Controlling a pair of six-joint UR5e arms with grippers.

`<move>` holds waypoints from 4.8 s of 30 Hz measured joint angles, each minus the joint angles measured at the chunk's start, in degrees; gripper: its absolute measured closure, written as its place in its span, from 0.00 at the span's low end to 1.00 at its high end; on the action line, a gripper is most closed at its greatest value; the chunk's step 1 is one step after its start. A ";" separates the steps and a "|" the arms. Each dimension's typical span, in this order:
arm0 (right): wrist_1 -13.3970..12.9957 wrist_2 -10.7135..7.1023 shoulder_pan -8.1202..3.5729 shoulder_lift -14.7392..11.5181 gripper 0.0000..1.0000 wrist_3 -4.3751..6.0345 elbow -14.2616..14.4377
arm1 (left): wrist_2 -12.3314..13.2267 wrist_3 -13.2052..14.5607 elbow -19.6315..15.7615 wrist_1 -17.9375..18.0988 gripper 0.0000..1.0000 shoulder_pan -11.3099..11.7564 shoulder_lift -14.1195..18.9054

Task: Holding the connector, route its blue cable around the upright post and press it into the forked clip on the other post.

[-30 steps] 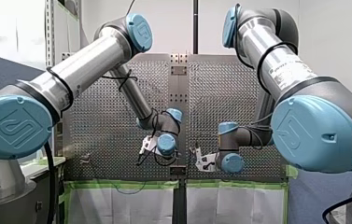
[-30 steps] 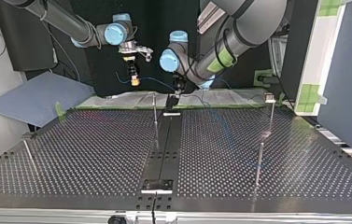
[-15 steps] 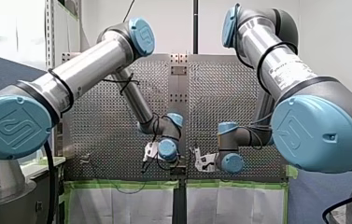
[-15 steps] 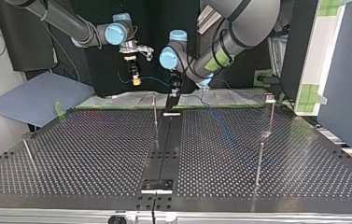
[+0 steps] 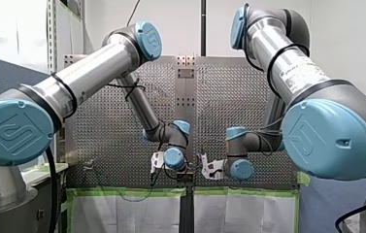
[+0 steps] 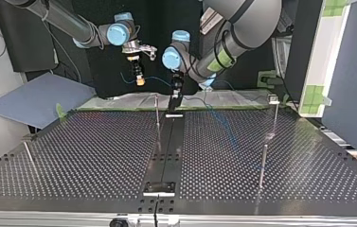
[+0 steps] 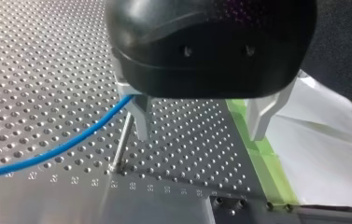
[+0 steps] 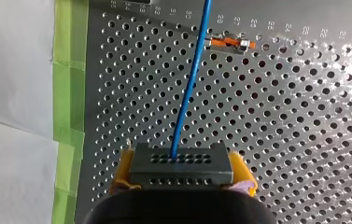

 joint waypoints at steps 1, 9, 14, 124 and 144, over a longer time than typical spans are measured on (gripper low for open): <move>0.03 -0.04 0.00 0.00 1.00 0.00 0.00 | -0.09 -0.02 0.00 -0.02 0.20 -0.01 0.00; 0.24 -0.14 -0.01 0.00 1.00 -0.09 0.01 | -3.31 0.53 -0.02 -0.43 0.89 -0.24 0.02; 0.25 -0.08 -0.10 0.00 1.00 -0.13 0.00 | -3.29 0.83 -0.02 0.14 1.00 -0.37 0.03; 9.60 -2.26 -11.25 3.61 1.00 -4.24 -12.73 | 13.78 -10.33 -0.09 7.19 1.00 5.21 -1.08; 8.91 -2.20 -12.14 3.60 1.00 -3.85 -13.36 | 18.41 -10.30 2.80 6.59 1.00 7.40 -1.08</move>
